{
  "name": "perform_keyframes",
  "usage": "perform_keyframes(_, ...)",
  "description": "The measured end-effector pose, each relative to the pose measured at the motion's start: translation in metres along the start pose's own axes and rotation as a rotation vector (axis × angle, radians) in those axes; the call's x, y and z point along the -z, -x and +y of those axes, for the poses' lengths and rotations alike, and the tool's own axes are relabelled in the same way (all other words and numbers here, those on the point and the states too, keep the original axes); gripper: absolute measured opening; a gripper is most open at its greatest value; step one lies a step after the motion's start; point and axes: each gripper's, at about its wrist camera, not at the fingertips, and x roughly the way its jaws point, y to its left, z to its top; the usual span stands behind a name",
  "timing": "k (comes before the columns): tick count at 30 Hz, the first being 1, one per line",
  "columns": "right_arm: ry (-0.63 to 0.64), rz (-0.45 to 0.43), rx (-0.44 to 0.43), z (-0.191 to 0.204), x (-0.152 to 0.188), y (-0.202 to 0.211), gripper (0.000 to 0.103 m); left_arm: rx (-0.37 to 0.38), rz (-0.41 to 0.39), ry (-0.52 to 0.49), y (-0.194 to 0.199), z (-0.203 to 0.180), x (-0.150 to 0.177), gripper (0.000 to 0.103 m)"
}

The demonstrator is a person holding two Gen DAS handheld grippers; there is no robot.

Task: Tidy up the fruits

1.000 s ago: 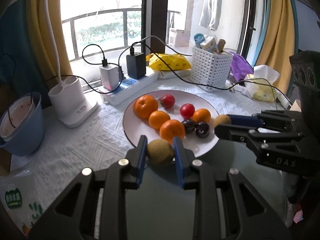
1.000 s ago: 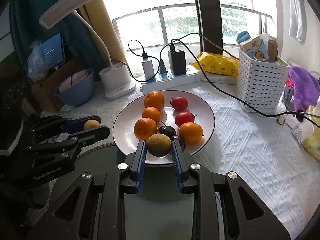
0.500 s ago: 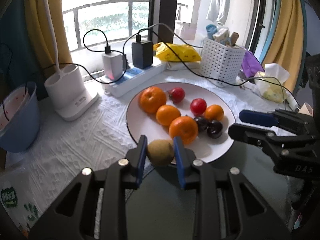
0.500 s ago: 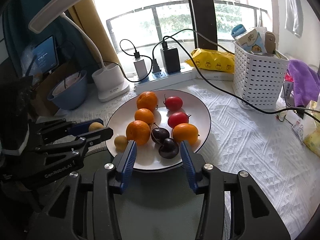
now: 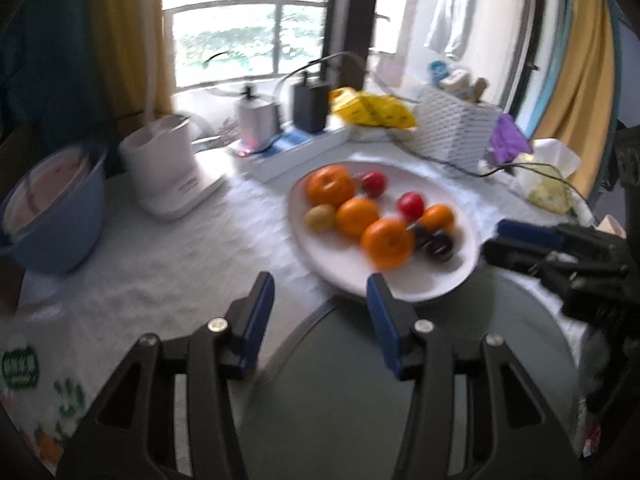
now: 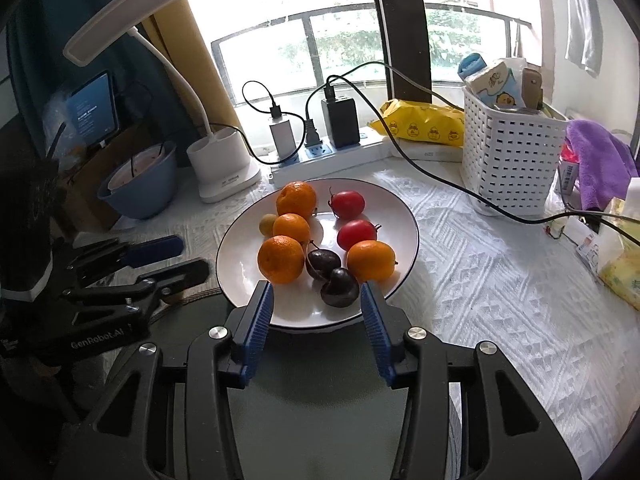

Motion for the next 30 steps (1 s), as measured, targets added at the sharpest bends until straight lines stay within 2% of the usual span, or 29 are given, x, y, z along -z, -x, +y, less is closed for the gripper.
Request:
perform_keyframes(5,-0.008,0.015,-0.003,0.000,0.005,-0.002,0.048,-0.083,0.060,0.043,0.002,0.030,0.022,0.049)
perform_keyframes(6,-0.006,0.018,-0.005,0.001,0.006,-0.003,0.048,-0.100,0.051,0.051,0.007,0.035,0.026,0.050)
perform_keyframes(16,0.027,0.028,-0.030,0.021,0.007,-0.004,0.048,-0.154,0.063,0.117,0.015,0.060,0.049,0.050)
perform_keyframes(25,0.042,0.031,-0.015,0.027,0.011,0.000,0.048,-0.164,0.050,0.089,0.003,0.063,0.039,0.049)
perform_keyframes(27,0.041,0.038,-0.011,0.027,0.013,-0.001,0.048,-0.157,0.060,0.080,-0.001,0.062,0.039,0.037)
perform_keyframes(30,0.044,0.044,-0.016,0.028,0.014,-0.004,0.048,-0.150,0.066,0.067,-0.003,0.060,0.038,0.026)
